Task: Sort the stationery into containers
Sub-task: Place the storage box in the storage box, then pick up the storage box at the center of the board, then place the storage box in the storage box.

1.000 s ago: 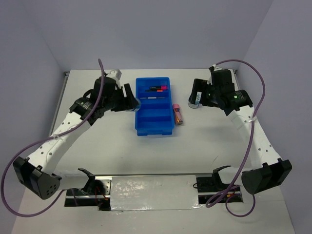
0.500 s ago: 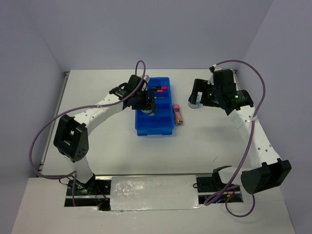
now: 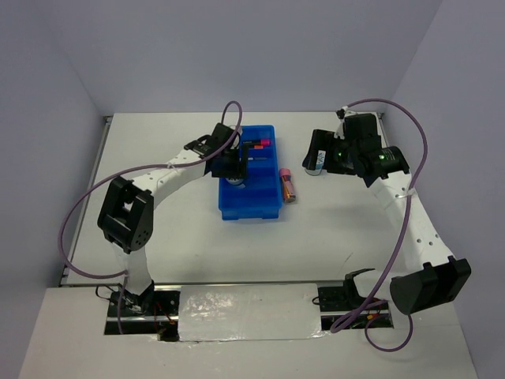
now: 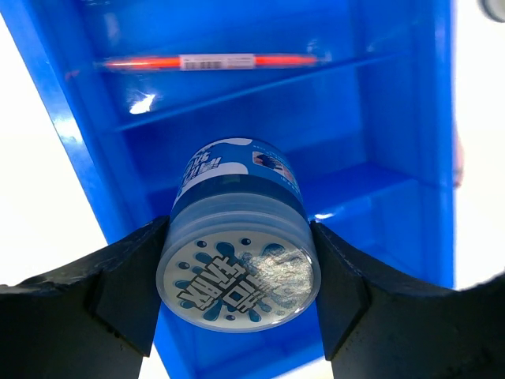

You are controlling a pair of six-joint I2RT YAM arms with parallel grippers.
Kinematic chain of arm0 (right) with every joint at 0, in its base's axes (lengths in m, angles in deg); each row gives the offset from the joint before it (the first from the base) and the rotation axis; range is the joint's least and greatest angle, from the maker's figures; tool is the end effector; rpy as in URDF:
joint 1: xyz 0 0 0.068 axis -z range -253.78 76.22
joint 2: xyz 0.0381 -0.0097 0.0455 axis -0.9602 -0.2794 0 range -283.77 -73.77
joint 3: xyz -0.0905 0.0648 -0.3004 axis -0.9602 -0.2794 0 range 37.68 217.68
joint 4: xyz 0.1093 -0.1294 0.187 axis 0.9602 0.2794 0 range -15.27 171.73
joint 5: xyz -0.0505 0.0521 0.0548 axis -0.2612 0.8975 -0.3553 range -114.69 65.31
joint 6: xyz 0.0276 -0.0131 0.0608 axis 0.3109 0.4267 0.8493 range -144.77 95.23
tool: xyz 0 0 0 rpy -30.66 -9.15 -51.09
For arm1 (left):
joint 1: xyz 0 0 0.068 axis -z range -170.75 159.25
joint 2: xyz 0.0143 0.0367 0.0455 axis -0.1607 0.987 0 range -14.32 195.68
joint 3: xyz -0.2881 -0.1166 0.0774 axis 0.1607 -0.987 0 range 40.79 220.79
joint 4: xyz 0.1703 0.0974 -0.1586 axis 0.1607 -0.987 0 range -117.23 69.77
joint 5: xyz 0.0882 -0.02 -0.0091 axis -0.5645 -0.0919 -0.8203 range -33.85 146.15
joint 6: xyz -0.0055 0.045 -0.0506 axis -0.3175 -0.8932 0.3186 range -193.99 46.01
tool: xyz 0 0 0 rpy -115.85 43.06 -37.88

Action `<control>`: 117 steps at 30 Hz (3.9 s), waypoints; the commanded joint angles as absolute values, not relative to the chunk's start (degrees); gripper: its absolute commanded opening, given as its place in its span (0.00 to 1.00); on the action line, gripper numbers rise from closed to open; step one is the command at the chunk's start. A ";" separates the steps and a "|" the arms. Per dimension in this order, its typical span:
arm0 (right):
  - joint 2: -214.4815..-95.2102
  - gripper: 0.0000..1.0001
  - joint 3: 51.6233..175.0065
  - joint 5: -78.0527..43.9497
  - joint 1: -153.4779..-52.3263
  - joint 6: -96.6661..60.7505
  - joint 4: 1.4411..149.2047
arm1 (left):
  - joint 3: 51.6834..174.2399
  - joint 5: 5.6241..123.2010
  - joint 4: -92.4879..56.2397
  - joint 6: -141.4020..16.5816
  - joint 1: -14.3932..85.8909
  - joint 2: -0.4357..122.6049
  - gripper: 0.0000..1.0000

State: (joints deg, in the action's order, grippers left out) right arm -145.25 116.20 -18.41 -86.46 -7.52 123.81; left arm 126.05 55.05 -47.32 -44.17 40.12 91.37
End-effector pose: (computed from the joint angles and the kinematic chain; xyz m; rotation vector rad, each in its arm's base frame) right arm 0.2348 0.0589 0.4125 0.0361 2.3311 0.3913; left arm 0.3720 -0.2212 0.2940 0.0134 2.4533 -0.4614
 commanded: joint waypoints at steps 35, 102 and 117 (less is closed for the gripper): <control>-187.04 1.00 138.74 -28.30 -81.07 -12.55 118.14 | 140.28 58.09 -61.09 -41.64 39.31 81.05 0.99; -179.23 0.00 123.90 -17.39 -100.49 -10.97 107.24 | 115.94 58.17 -65.14 -44.28 25.86 54.67 0.99; -182.22 0.16 128.73 -23.11 -104.45 -12.20 112.08 | 114.89 58.88 -64.35 -44.46 25.77 54.50 0.99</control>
State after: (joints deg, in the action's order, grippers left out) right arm -181.51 126.23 -22.36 -103.34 -11.41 111.37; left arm 115.40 58.00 -66.14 -43.82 26.16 56.07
